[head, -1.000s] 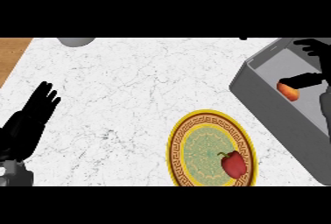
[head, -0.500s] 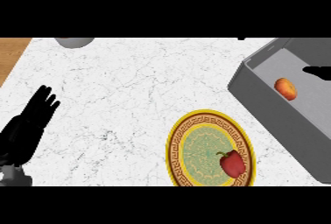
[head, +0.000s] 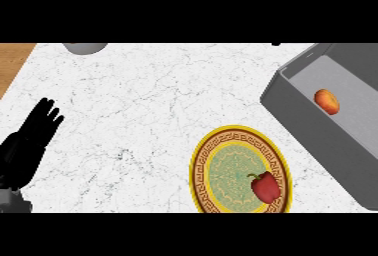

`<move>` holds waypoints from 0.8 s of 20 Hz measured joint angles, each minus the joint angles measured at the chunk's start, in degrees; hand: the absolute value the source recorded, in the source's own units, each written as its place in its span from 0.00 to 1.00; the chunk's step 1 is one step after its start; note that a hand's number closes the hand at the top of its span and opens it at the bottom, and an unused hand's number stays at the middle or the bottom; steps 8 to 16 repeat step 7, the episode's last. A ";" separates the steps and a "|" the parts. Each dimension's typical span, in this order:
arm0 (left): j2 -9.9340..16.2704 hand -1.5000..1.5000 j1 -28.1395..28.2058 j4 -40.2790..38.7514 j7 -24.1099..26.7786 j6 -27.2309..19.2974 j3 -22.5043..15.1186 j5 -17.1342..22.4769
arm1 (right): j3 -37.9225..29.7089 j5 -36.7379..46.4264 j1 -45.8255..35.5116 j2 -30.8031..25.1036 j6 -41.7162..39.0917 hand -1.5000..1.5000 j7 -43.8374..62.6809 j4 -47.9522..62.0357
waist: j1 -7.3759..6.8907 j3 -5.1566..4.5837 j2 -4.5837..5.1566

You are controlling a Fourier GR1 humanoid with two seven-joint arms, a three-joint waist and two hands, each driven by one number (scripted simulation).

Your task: Pick the squash from the plate and place it in the cardboard box

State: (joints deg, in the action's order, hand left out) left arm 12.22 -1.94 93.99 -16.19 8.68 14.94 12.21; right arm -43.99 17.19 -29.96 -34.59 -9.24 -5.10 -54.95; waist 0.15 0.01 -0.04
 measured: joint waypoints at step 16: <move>-1.12 0.50 -2.32 -0.61 -1.07 -1.61 -1.43 -1.34 | -0.32 -3.83 1.52 -7.55 -3.96 0.00 -6.65 8.59 | -0.35 0.02 0.11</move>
